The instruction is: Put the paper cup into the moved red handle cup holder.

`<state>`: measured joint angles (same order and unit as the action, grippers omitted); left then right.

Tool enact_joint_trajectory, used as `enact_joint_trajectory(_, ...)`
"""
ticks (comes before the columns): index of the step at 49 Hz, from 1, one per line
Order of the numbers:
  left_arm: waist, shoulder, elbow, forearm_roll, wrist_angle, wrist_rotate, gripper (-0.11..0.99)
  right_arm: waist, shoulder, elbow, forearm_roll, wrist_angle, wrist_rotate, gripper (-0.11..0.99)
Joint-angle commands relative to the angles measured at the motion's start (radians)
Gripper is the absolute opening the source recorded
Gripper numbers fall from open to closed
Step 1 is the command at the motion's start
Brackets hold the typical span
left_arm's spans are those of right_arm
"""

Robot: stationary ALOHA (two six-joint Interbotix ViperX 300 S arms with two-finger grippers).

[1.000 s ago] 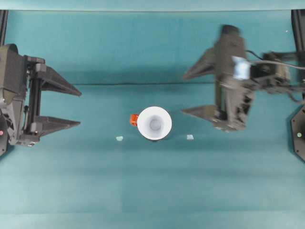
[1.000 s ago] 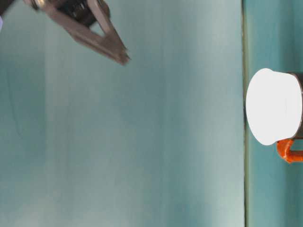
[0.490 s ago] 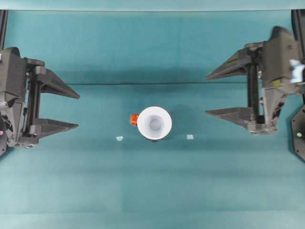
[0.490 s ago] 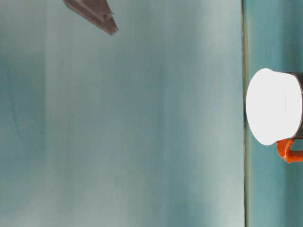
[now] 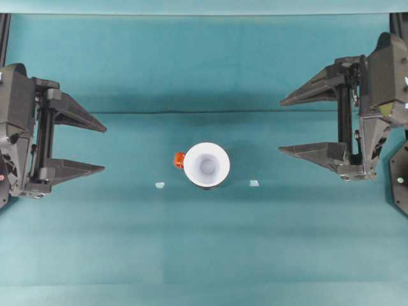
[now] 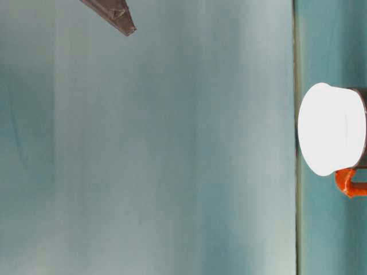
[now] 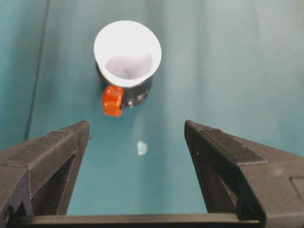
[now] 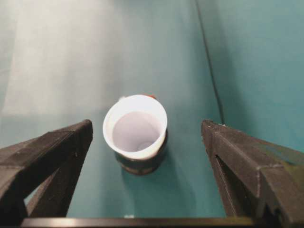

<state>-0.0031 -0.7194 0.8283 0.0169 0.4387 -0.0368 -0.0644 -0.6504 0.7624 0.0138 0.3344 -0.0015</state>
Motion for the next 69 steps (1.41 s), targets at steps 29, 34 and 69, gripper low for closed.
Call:
enact_joint_trajectory(29,0.0,-0.002,-0.012,0.003,-0.006,0.0,0.89,0.003,-0.008,-0.005,0.002,0.0,0.008,0.82)
enact_joint_trajectory(34,-0.002,-0.002,-0.011,0.003,-0.005,0.0,0.89,0.003,-0.008,-0.002,0.002,0.0,0.008,0.82)
enact_joint_trajectory(69,-0.002,0.002,-0.015,0.003,-0.009,0.0,0.89,0.003,-0.017,0.008,0.002,0.0,0.008,0.82)
